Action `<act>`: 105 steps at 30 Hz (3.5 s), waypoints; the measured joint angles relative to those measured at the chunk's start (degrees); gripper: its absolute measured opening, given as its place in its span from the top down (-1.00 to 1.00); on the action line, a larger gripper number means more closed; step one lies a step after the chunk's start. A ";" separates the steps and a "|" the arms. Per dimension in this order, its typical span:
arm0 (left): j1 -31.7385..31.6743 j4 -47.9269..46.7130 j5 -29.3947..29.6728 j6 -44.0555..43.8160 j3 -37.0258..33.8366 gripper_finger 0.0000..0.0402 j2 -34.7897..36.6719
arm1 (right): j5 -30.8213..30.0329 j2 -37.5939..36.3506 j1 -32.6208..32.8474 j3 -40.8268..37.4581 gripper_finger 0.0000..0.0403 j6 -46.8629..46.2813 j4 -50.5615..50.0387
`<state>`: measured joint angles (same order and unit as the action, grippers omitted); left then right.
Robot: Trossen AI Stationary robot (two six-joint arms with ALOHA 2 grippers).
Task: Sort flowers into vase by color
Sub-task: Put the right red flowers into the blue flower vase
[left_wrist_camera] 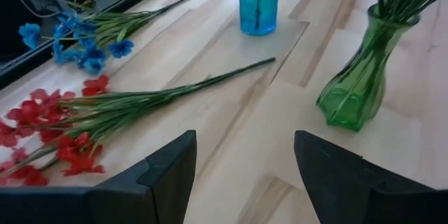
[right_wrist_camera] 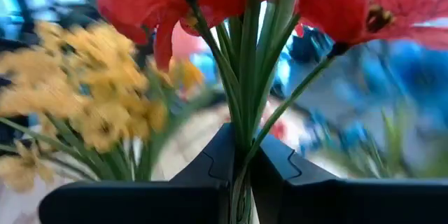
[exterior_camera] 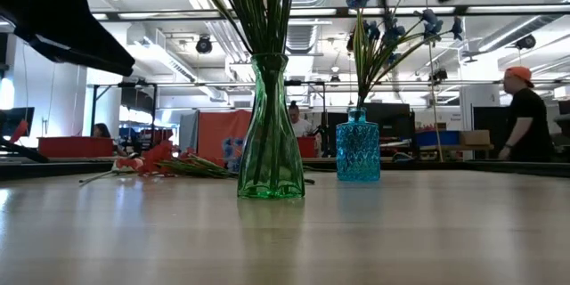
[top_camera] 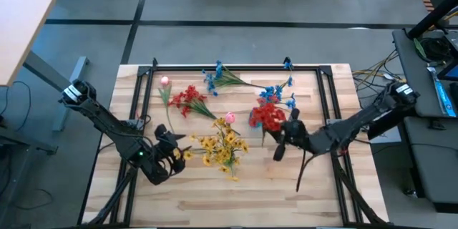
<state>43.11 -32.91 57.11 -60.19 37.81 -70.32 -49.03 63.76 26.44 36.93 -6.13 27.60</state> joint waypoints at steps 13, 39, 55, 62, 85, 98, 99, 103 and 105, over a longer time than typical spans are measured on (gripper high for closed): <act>-0.02 1.69 -0.71 -0.15 0.01 -0.12 0.02 | 23.17 -5.20 -18.61 -12.59 0.89 17.61 28.11; -0.48 2.06 0.86 -0.32 0.03 -0.12 0.04 | 18.92 -3.95 -21.25 -16.63 0.88 17.86 28.16; -0.48 2.12 0.95 -0.84 0.03 -0.12 0.04 | 17.48 -4.02 -21.07 -16.63 0.29 12.21 22.49; -0.48 2.30 0.95 -1.63 0.03 -0.12 0.04 | 17.44 -4.04 -20.77 -16.63 -0.12 7.53 18.25; -0.59 2.75 0.88 -2.07 0.04 -0.12 0.04 | 13.43 -9.22 -19.43 -0.72 -0.60 -16.50 -30.44; -1.03 2.95 0.86 -2.07 0.08 -0.12 0.04 | 13.06 -3.78 -19.98 7.35 -0.65 -18.34 -38.26; -1.03 2.96 0.84 -2.07 0.08 -0.12 0.04 | 13.40 -2.95 -19.98 7.75 -0.65 -18.27 -38.36; -1.14 3.30 0.70 -2.07 0.08 -0.12 0.04 | 13.49 -0.85 -19.98 9.99 -0.65 -19.92 -42.96; -1.14 3.43 0.40 -2.07 0.08 -0.12 0.04 | 13.50 -0.54 -19.97 11.26 -0.65 -20.74 -45.62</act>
<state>41.98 -29.48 57.52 -62.26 37.89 -70.28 -35.53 63.22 6.46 48.19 -26.87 -18.02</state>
